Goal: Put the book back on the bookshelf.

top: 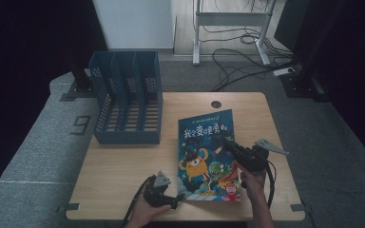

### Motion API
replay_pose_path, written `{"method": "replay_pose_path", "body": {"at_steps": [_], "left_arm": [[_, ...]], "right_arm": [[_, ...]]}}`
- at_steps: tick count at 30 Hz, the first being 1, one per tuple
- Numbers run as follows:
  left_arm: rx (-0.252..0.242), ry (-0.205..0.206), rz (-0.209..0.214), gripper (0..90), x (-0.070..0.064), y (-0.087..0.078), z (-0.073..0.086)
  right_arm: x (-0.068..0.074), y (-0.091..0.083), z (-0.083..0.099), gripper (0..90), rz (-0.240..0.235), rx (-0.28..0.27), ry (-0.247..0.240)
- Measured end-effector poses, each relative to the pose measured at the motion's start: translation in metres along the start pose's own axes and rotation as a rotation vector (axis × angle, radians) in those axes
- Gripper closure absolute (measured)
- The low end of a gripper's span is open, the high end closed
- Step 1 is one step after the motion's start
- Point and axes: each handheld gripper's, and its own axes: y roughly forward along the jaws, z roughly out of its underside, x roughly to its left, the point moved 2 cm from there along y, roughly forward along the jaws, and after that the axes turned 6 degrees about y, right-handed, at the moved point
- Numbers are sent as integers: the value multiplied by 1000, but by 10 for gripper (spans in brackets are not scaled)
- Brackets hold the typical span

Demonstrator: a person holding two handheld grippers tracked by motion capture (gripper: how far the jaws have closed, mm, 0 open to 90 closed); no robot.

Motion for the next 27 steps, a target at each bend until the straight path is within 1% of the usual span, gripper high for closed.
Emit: {"method": "replay_pose_path", "body": {"at_steps": [2, 4, 6, 14, 16, 18, 24, 27], "left_arm": [[3, 9, 11, 141, -2, 1, -1], [8, 25, 12, 136, -5, 2, -1], [10, 32, 12, 134, -7, 2, -1], [-9, 21, 10, 116, -9, 4, -1], [-12, 34, 2, 130, -11, 4, -1], [-4, 45, 0, 139, -13, 4, -2], [6, 56, 3, 134, -15, 5, -2], [12, 71, -3, 133, -16, 5, -1]], "right_arm": [[-1, 1, 0, 761, 2, 1, 4], [-3, 1, 1, 761, 8, 2, 7], [-3, 1, 1, 762, 9, 2, 13], [-1, -1, 0, 767, 9, -5, 12], [0, -1, -1, 768, 9, -8, 12], [-1, -1, 0, 768, 10, -9, 16], [-3, -1, 0, 767, 17, -7, 21], [-3, -1, 0, 766, 20, -7, 23]]}}
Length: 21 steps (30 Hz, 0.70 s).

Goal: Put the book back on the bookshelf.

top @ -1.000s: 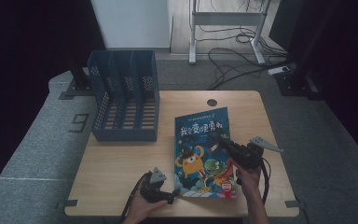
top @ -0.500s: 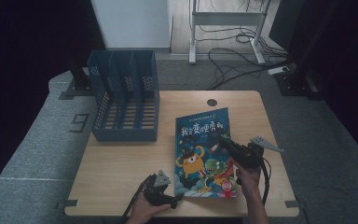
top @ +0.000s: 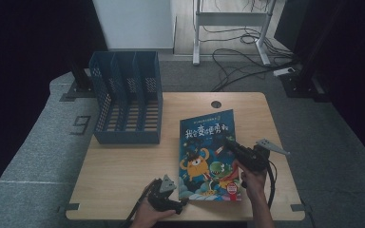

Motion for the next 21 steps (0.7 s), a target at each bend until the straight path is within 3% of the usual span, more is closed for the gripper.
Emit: {"method": "replay_pose_path", "body": {"at_steps": [8, 12, 21], "left_arm": [[7, 22, -12, 125, -4, 1, 0], [27, 63, -63, 137, -10, 4, -1], [20, 42, -48, 139, -8, 4, -1]], "right_arm": [[-2, 0, 0, 765, 15, -5, 8], [-2, 0, 0, 765, 19, -8, 12], [0, -1, 0, 766, 19, -11, -1]]}}
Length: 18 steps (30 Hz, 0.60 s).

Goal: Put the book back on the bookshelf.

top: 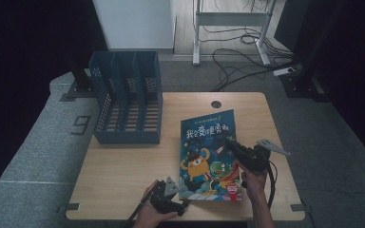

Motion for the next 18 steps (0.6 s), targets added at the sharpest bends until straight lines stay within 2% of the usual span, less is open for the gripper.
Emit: {"method": "replay_pose_path", "body": {"at_steps": [6, 11, 18], "left_arm": [[0, 0, 1, 136, 0, 0, 0], [0, -3, 1, 132, 0, 0, 0], [2, -3, 5, 127, 1, 0, 0]], "right_arm": [[4, -2, -1, 768, -14, -9, -15], [12, -4, -2, 773, -48, -34, -54], [22, -7, -4, 773, -59, -45, -99]]}}
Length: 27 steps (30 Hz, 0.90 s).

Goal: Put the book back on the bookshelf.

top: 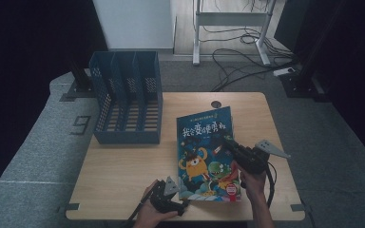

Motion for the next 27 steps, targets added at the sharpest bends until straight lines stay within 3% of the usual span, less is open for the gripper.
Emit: {"method": "replay_pose_path", "body": {"at_steps": [6, 12, 18, 21, 24, 27], "left_arm": [[0, -3, -2, 124, 1, 0, 0], [-2, -11, 0, 121, 4, 1, -1], [2, -28, -21, 123, 7, 1, -1], [2, -32, -28, 123, 9, 1, -1], [2, -33, -29, 122, 9, 1, -1], [3, -32, -33, 124, 9, 1, -1]], "right_arm": [[3, -1, -1, 775, -3, -11, -17], [16, -4, -4, 781, -13, -19, -67], [21, -8, -7, 783, -50, -22, -98], [26, -9, -7, 776, -29, -31, -151], [27, -9, -7, 778, -27, -29, -146], [22, -8, -7, 785, -35, -25, -104]]}}
